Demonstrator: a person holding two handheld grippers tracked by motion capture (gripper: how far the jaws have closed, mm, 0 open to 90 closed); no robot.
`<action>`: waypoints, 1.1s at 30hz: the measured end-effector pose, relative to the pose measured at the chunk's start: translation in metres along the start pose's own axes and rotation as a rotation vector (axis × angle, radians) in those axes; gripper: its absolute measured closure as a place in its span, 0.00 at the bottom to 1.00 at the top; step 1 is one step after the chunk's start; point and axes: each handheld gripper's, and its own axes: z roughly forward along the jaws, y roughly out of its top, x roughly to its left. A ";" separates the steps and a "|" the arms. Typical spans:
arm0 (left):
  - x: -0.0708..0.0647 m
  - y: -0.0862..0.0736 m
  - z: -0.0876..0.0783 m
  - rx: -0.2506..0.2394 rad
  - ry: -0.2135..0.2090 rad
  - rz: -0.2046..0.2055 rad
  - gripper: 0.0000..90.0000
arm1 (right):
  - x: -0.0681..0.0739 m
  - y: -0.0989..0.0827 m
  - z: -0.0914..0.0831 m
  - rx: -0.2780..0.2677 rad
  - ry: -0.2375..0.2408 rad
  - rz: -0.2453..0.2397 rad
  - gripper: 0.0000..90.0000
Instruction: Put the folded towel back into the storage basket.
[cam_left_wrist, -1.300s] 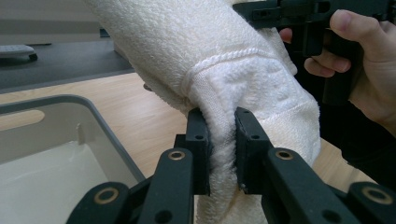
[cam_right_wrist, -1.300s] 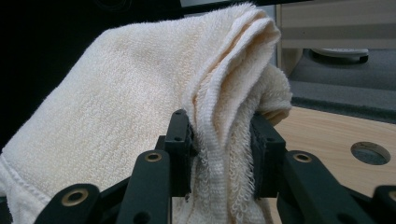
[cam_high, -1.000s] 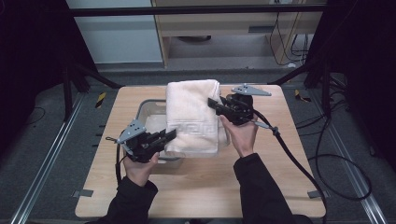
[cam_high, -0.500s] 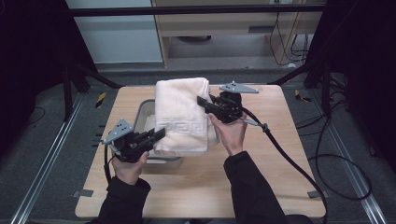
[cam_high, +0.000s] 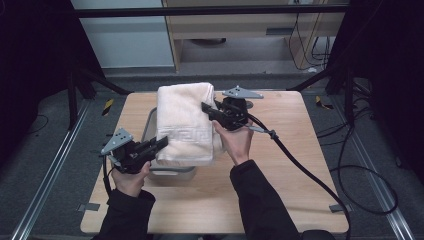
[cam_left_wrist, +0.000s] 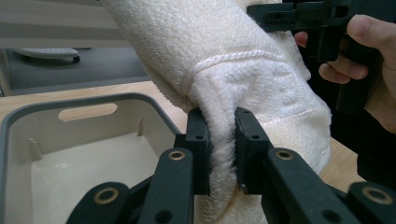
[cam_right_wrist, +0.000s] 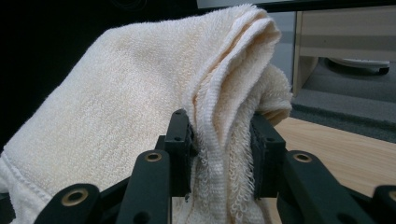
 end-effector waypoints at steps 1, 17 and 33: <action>0.000 0.000 0.000 0.000 0.000 0.000 0.86 | 0.001 0.000 0.002 0.001 -0.001 -0.003 0.73; 0.020 -0.003 -0.011 -0.006 0.053 -0.026 0.86 | 0.017 0.001 0.026 0.011 0.004 -0.006 0.73; 0.040 -0.009 -0.019 0.011 0.108 -0.041 0.86 | 0.028 -0.004 0.052 0.027 0.009 -0.006 0.73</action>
